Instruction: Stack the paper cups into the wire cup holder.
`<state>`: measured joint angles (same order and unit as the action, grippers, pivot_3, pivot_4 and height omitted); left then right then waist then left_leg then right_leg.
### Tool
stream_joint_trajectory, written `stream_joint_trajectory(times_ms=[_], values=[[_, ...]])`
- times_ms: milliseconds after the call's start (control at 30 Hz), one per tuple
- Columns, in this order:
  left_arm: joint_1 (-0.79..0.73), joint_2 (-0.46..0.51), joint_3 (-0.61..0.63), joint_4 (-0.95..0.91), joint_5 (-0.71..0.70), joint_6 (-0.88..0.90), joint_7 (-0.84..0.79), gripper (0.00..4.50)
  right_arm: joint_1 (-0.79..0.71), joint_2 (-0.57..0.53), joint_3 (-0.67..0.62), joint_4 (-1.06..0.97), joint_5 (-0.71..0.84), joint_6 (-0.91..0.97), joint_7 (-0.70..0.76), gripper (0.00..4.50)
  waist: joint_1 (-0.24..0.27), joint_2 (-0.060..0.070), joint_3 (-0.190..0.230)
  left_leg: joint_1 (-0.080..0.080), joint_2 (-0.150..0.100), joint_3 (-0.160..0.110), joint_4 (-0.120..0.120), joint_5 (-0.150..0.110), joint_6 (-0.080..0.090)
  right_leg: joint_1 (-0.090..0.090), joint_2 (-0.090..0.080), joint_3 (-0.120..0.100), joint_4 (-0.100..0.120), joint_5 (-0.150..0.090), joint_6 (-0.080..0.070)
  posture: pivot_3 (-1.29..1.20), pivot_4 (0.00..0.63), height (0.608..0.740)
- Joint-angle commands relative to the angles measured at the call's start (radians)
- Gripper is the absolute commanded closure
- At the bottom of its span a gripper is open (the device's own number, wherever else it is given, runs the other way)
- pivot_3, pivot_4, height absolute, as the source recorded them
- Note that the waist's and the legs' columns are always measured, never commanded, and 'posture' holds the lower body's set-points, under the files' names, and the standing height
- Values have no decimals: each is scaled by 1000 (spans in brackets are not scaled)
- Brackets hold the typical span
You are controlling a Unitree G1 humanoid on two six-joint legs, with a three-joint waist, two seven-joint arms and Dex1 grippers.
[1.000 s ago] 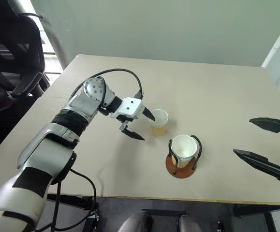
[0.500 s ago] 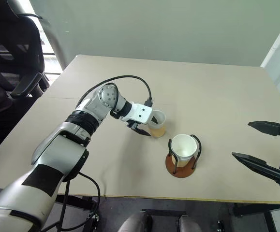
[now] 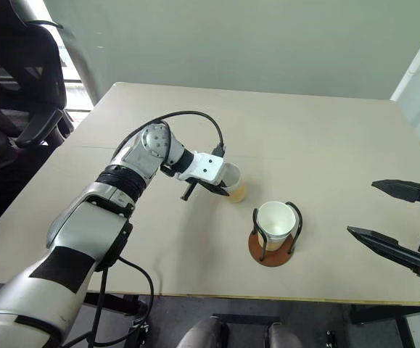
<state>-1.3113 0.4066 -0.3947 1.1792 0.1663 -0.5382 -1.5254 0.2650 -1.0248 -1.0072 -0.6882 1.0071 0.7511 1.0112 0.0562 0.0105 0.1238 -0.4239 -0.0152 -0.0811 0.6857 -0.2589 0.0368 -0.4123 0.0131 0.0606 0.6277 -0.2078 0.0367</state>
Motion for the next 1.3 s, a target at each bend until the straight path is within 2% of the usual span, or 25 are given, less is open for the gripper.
stream_joint_trajectory(times_ms=[33, 167, 233, 300, 400, 767, 1300], values=[[-33, 24, 43, -80, -118, 54, -81, 4474, -4, -5, -20, -2, 10, -6, 6, 0, 0, 0, 0, 0, 0, 0, 0, 0, 0, 0, 0, 0, 0, 0, 0, 0, 150, 740], [8, 165, -88, -554, -535, 347, -89, 4474, 9, 8, -22, -17, 19, -3, 1, 0, -2, -1, 1, -2, 0, 1, 0, 0, 0, -2, 0, 0, 0, 1, 1, 0, 150, 740], [5, 211, -109, -682, -640, 433, -89, 4474, 8, 5, -23, -15, 21, -2, -1, 0, -2, 0, 0, -2, 1, 2, 0, 2, -2, -2, 0, 0, 0, 1, 1, 0, 150, 740], [3, 232, -123, -757, -684, 472, -89, 4474, 7, 2, -23, -12, 19, -2, -2, 0, -1, 1, -1, 0, 0, 3, 0, 2, -3, 1, -1, 0, -1, 0, 2, 0, 150, 740], [5, 233, -165, -814, -678, 513, -89, 4474, -1, -6, -21, -9, 20, -1, -7, 0, -2, 1, -1, 4, 0, 4, 0, -2, 4, 3, -2, 1, -1, 0, 2, 0, 150, 740], [8, 140, -205, -869, -664, 590, -89, 4474, 3, -2, -18, -17, 14, -3, -12, 0, -4, 1, -1, 4, 1, 4, 6, -2, 3, 3, -2, 1, 1, 2, -1, 0, 150, 740], [36, 133, -281, -825, -564, 517, -89, 4474, 15, 11, -16, -31, 14, -9, -25, 0, -4, 2, 0, 3, 1, 4, 6, -3, 3, 3, -2, 1, 0, 2, -1, 0, 150, 740]])
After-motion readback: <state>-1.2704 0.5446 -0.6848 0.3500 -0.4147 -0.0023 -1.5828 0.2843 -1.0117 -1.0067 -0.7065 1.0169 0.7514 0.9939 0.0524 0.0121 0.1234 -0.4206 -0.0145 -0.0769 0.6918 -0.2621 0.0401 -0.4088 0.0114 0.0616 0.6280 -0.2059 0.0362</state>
